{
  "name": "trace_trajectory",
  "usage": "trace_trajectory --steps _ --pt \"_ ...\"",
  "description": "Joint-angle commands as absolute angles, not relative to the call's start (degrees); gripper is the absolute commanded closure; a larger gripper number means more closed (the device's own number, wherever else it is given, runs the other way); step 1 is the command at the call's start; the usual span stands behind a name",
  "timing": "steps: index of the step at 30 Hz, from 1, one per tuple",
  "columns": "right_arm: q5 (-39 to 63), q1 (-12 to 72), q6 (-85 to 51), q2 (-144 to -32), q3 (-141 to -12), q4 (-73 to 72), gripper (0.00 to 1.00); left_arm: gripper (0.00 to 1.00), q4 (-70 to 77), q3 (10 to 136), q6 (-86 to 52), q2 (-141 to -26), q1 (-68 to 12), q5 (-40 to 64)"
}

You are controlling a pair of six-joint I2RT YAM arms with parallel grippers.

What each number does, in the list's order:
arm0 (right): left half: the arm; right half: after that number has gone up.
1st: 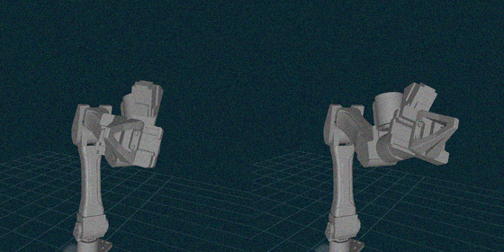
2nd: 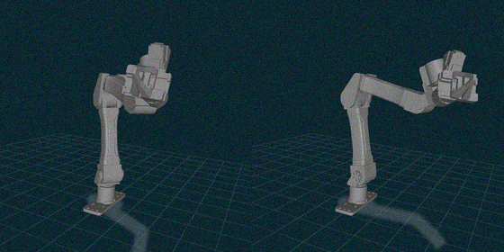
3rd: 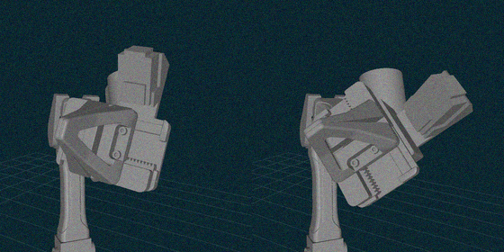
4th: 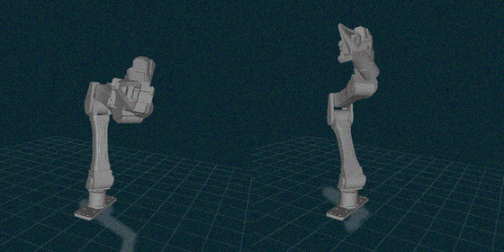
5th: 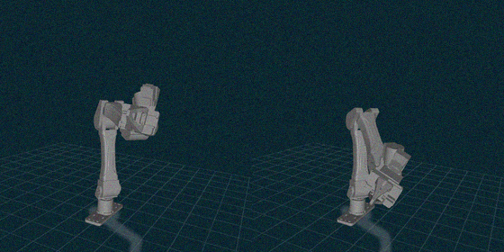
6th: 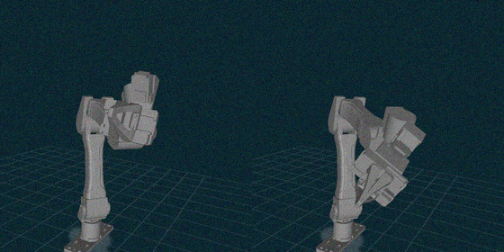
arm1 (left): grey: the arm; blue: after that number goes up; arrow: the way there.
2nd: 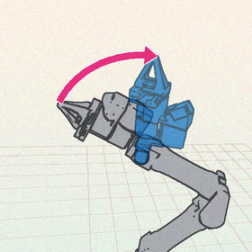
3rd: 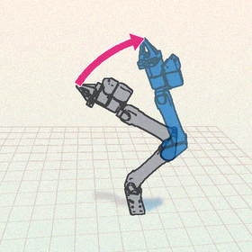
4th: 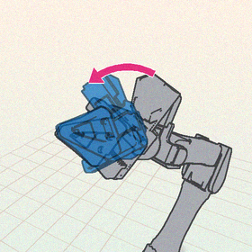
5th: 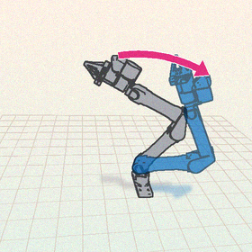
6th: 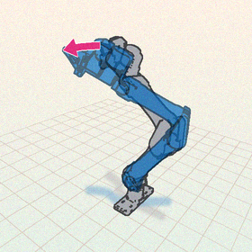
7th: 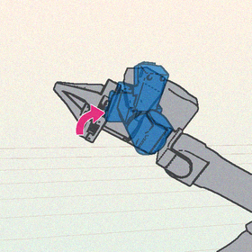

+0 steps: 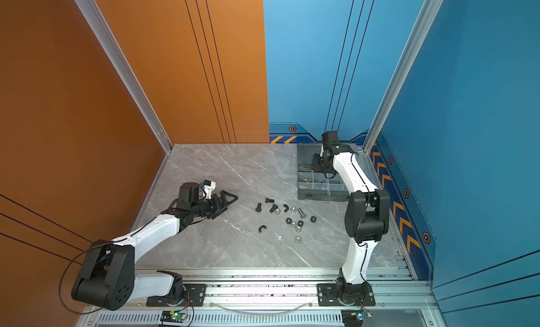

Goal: Sort the screws and nuts into containers
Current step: Place the nut into the container.

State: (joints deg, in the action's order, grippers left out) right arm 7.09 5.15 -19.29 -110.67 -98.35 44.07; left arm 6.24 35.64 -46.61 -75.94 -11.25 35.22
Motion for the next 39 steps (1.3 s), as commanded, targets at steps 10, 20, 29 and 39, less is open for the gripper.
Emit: trace_trajectory --steps 10,20,29,39 --pt "-0.72 4.39 -19.07 -120.16 -104.44 48.35 1.00 0.02 6.59 36.21 -46.76 -75.89 -11.10 36.48" --pt "-0.52 4.48 -19.42 -122.51 -104.21 48.79 1.00 0.02 6.94 36.12 -46.74 -76.28 -11.09 36.48" --pt "-0.96 4.46 -19.53 -122.14 -103.62 48.99 0.72 0.02 7.45 36.21 -46.76 -77.16 -11.08 36.85" --pt "0.90 5.65 -18.94 -114.19 -103.32 50.81 0.58 0.02 7.77 36.31 -46.93 -77.28 -11.07 37.12"
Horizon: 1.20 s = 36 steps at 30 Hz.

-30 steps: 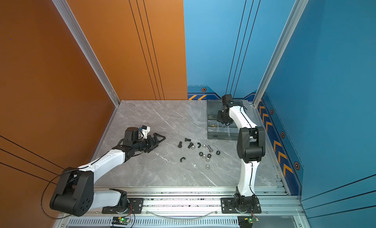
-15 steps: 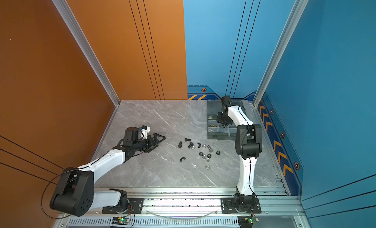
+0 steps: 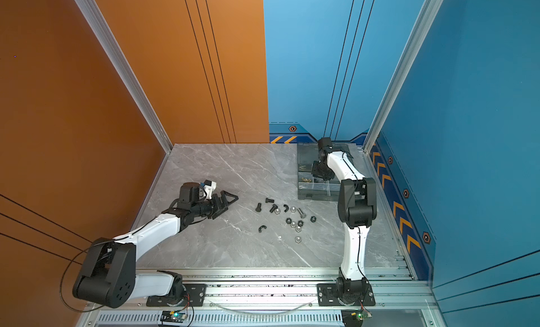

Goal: Sort the screws and nuts into containers
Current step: Place the nut into the container, then pick up the nut from the center of the table.

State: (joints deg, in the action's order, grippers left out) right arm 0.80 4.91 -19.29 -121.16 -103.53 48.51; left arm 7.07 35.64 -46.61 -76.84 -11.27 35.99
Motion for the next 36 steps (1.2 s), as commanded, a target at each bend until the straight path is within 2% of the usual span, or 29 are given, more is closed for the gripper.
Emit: trace_trajectory --steps 1,8,15,24,30,36 --pt "1.53 6.21 -19.01 -112.74 -103.27 51.02 0.57 0.02 7.81 36.22 -46.93 -77.14 -11.07 37.16" --pt "5.50 14.38 -21.60 -103.58 -93.36 51.98 0.53 0.02 7.79 35.43 -47.02 -76.22 -10.28 37.22" --pt "6.07 25.95 -25.44 -99.82 -84.76 50.52 0.52 0.02 7.27 35.00 -46.76 -75.53 -8.99 38.21" --pt "7.33 37.24 -29.86 -104.91 -80.63 47.97 0.51 0.02 7.03 34.20 -46.72 -74.86 -8.60 38.16" --pt "7.99 42.66 -38.33 -107.85 -80.64 47.65 0.51 0.02 6.67 33.75 -46.70 -74.14 -8.40 37.88" --pt "12.87 45.95 -42.89 -109.54 -80.35 45.13 0.51 0.02 6.50 34.01 -46.58 -74.36 -8.31 38.30"
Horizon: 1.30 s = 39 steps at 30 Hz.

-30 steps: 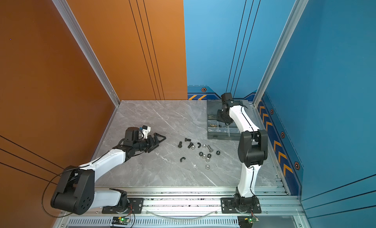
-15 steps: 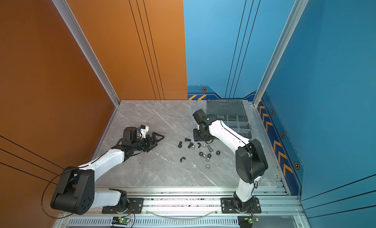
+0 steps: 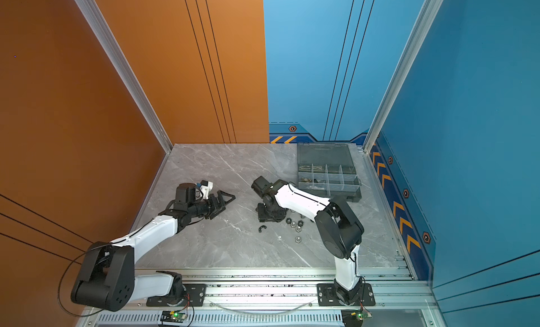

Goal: Sort the screws and nuts into containers
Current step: Pick up the nut from the center of the table.

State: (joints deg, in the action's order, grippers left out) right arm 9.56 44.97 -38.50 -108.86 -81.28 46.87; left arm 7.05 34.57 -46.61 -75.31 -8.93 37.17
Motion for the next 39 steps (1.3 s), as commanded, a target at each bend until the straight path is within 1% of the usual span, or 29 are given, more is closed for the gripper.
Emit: trace_trajectory --steps 1,19,30,34,39 --pt "13.90 46.29 -43.33 -109.67 -79.98 44.31 0.51 0.02 6.50 34.02 -46.50 -74.31 -8.29 38.28" --pt "18.79 46.71 -44.90 -114.92 -79.50 40.83 0.53 0.02 5.78 32.52 -46.05 -72.94 -7.31 38.16" --pt "14.44 45.11 -44.81 -117.19 -81.59 42.22 0.55 0.02 5.45 32.04 -45.83 -72.42 -6.55 38.35" --pt "13.65 45.23 -43.85 -118.44 -83.00 43.35 0.59 0.02 5.45 31.67 -45.79 -72.16 -6.24 38.38" --pt "11.82 46.02 -42.45 -120.40 -84.37 45.82 0.68 0.02 5.45 31.55 -45.79 -72.06 -6.05 38.45"
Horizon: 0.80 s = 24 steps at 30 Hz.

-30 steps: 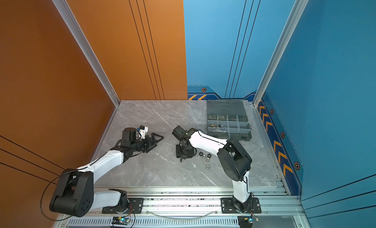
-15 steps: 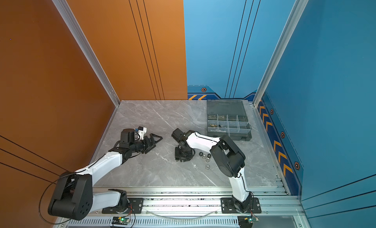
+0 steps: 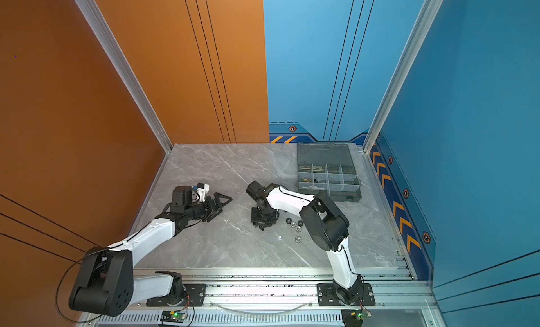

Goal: Sort the screws and nuts into containers
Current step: Pick up the nut from the center of the table.

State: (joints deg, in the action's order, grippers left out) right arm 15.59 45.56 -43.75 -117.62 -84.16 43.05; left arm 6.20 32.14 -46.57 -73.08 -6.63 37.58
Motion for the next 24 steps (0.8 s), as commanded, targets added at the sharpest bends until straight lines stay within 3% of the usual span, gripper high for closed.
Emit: trace_trajectory --steps 1,4,15,24 --pt "11.71 46.18 -42.31 -120.39 -84.33 45.94 0.70 0.02 5.44 31.55 -45.80 -72.07 -6.05 38.41" --pt "11.37 46.30 -41.98 -120.37 -84.04 46.29 0.71 0.02 5.48 31.55 -45.87 -72.00 -5.93 38.44" --pt "10.36 46.32 -40.39 -119.23 -83.23 46.15 0.99 0.02 5.56 31.42 -45.93 -71.92 -5.95 38.36" --pt "10.16 45.25 -36.78 -113.84 -83.78 44.36 1.00 0.02 5.80 31.38 -46.12 -71.89 -5.97 38.28"
